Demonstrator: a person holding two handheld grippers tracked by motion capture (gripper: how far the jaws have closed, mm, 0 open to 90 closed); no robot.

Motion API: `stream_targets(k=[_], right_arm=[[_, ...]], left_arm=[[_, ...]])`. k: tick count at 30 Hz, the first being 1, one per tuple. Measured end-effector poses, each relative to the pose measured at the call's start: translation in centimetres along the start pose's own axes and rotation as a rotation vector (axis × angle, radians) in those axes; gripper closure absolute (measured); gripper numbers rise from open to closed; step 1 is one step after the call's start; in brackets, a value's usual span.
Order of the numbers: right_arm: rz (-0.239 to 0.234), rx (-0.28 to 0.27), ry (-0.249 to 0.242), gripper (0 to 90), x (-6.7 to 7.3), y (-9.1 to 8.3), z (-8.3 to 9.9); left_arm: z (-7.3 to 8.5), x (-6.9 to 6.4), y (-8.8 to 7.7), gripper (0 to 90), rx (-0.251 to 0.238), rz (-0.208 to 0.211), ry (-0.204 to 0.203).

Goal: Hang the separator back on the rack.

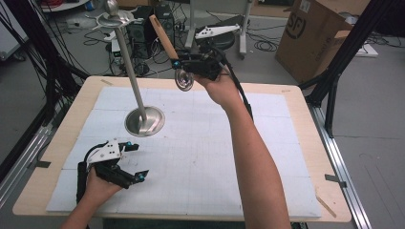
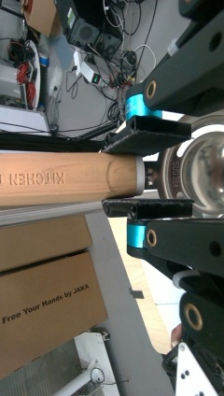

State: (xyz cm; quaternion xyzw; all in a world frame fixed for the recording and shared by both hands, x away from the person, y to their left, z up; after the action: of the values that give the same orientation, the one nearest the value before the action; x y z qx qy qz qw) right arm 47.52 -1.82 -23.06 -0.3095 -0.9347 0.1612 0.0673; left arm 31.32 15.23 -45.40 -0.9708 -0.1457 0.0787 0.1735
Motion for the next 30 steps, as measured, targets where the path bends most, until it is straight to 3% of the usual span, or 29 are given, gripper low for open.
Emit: stream_targets(k=[7,17,30], right_arm=[[-0.02,0.006,-0.017,69.1,0.7,1.0,-0.9],[-0.031,0.031,-0.013,69.1,1.0,2.2,-0.7],[-0.065,0.047,-0.065,69.1,2.5,2.8,-0.5]], left_arm=[[0.1,0.0,0.0,2.1,0.007,-0.001,0.004],[0.1,0.0,0.0,2.1,0.01,-0.001,0.004],[0.1,0.1,-0.1,2.1,0.014,-0.003,0.007]])
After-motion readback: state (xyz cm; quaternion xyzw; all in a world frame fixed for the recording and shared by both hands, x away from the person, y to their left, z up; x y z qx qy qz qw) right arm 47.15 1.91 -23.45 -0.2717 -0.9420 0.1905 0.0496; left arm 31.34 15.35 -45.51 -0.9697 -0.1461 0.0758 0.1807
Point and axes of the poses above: each handheld gripper's, and its own axes: y roughly forward along the jaws, z roughly out of its underside, x roughly to its left, the point moved 8 cm from there along y, roughly forward along the jaws, and after that the axes turned 11 degrees about z, right-handed, at the moved point
